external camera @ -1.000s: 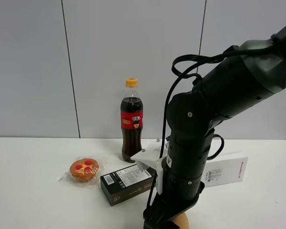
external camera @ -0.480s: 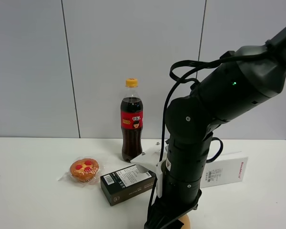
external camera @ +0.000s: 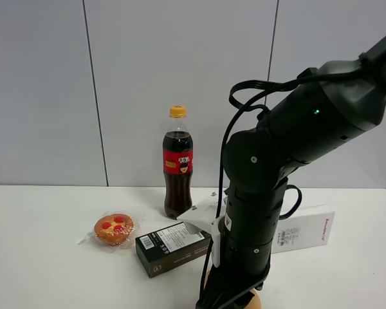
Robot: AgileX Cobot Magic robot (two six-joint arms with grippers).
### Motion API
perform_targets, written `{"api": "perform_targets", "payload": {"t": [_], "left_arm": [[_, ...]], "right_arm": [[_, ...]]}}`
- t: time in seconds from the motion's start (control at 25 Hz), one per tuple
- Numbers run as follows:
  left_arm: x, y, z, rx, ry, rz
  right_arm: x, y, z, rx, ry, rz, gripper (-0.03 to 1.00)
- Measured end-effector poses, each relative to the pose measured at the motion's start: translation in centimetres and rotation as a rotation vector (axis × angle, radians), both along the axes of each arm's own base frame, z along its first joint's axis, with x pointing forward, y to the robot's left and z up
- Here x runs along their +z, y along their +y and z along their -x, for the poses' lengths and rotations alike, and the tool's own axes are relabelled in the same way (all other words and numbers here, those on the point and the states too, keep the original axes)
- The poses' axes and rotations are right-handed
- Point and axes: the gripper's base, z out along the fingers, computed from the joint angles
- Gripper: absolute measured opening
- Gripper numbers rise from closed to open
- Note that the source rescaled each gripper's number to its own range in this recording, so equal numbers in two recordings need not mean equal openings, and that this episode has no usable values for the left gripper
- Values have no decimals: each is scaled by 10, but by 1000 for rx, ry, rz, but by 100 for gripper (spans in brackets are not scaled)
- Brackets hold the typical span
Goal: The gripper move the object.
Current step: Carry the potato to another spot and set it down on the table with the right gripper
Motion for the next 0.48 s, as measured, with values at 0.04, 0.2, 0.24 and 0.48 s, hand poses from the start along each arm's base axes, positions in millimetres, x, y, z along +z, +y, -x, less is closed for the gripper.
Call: {"api": "perform_targets", "payload": {"t": [0.04,0.2,0.24,0.48], "left_arm": [[0,0,0,0,0,0],[0,0,0,0,0,0],[0,0,0,0,0,0],[0,0,0,0,0,0]], "right_arm": [[3,0,0,0,-1,0,1],[25,-2,2,-2,-35,-29,1],[32,-2,2,-2,-51,-44,0],[81,-1,4,-24,-172,-200,0]]}}
